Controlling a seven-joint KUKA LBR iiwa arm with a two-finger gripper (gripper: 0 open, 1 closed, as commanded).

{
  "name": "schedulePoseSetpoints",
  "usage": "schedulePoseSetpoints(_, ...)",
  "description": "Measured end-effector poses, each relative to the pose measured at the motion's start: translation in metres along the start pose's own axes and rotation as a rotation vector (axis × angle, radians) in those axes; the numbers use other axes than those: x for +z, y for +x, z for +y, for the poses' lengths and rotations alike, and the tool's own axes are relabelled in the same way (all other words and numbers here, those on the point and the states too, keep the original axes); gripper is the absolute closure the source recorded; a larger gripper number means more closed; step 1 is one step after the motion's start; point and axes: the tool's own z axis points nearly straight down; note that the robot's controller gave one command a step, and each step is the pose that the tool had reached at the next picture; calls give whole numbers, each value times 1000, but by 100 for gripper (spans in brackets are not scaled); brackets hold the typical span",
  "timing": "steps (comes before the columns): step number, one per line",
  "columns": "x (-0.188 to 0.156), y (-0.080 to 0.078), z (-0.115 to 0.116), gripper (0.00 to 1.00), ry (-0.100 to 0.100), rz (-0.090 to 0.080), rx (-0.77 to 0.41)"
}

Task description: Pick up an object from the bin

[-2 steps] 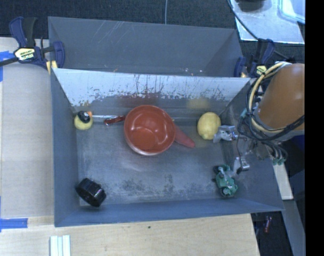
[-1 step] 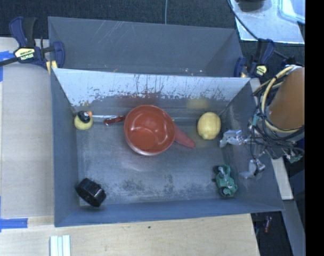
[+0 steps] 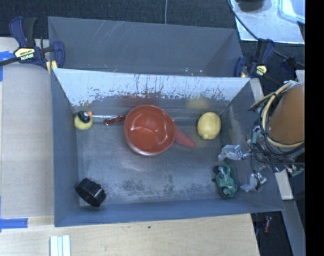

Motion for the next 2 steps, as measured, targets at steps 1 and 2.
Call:
schedulePoseSetpoints(1,26,-6,14,0,-10,-5,-423)
schedulePoseSetpoints(2,44,-29,13,100,-10,-14,-640)
